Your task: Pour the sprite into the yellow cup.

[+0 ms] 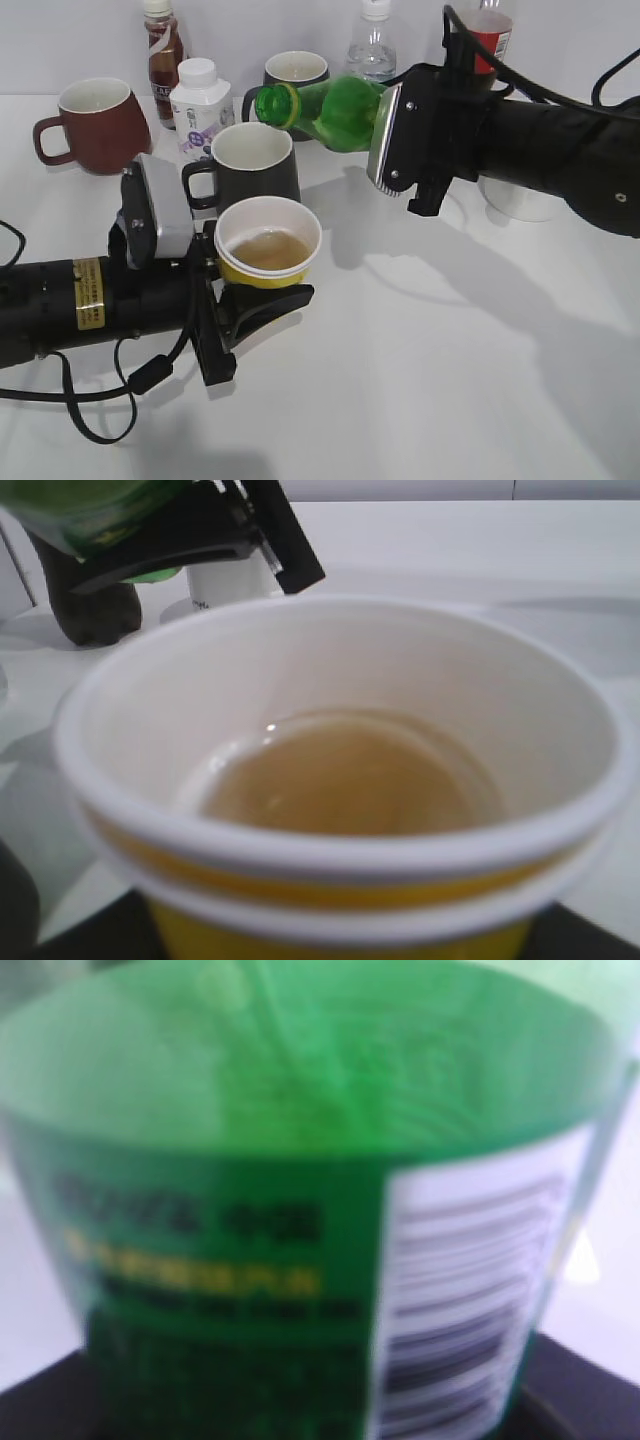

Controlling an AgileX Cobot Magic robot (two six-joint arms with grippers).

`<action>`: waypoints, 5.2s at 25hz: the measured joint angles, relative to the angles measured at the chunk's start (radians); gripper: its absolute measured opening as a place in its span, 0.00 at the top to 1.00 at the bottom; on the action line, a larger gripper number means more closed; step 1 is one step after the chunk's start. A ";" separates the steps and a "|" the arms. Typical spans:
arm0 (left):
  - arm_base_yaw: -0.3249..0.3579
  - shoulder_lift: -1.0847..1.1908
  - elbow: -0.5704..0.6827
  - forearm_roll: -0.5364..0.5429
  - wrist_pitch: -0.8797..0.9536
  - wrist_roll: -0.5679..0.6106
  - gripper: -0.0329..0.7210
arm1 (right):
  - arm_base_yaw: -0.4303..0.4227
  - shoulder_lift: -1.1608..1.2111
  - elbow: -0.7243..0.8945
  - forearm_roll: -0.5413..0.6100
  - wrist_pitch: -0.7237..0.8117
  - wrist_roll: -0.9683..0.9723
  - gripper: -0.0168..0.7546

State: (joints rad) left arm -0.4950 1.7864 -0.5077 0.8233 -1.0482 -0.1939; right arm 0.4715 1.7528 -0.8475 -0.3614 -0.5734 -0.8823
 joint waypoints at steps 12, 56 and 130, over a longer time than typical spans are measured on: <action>0.000 0.000 0.038 -0.127 -0.055 0.000 0.45 | 0.000 0.000 0.000 0.004 0.000 0.148 0.42; 0.285 0.271 -0.082 -0.666 -0.171 0.133 0.39 | 0.000 0.160 0.000 0.295 -0.278 0.864 0.42; 0.279 -1.544 -0.018 -0.786 2.125 0.156 0.25 | 0.001 -1.384 0.316 0.408 1.615 0.930 0.21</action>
State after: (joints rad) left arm -0.2158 0.2422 -0.5261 0.0372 1.0767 -0.0383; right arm 0.4726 0.3684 -0.5313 0.0461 1.0414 0.0480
